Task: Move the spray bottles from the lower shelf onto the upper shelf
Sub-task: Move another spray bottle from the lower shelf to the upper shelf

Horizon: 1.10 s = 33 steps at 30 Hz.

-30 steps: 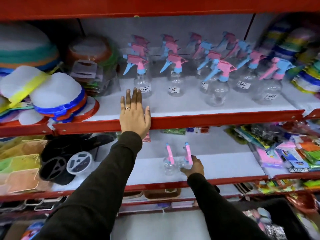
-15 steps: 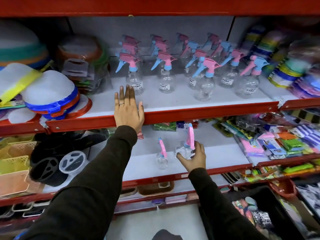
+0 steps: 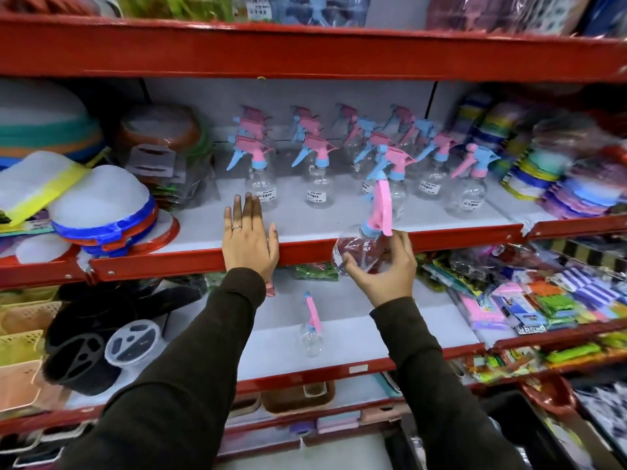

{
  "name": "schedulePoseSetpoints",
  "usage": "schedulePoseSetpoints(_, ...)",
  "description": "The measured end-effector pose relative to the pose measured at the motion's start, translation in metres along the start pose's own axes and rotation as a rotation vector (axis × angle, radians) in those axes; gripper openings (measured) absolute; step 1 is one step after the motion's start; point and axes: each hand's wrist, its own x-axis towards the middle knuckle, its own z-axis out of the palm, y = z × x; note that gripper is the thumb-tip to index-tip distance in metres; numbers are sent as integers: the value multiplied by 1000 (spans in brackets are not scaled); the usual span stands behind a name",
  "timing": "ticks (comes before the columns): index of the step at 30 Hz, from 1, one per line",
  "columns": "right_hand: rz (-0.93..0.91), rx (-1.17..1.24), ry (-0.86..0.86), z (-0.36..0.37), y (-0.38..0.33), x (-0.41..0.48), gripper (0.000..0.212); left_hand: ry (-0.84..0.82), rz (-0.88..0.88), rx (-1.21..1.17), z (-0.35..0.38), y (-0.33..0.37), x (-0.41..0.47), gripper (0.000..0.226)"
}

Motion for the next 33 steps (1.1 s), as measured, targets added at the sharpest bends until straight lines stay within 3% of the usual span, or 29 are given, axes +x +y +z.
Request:
schedulePoseSetpoints(4, -19, -6, -17, 11, -17, 31, 58, 5, 0, -5, 1, 0, 1, 69)
schedulePoseSetpoints(17, 165, -132, -195, 66, -3, 88, 68, 7, 2, -4, 1, -1, 1, 70)
schedulePoseSetpoints(33, 159, -146, -151, 74, -4, 86, 68, 9, 4, -12, 1, -1, 0, 70)
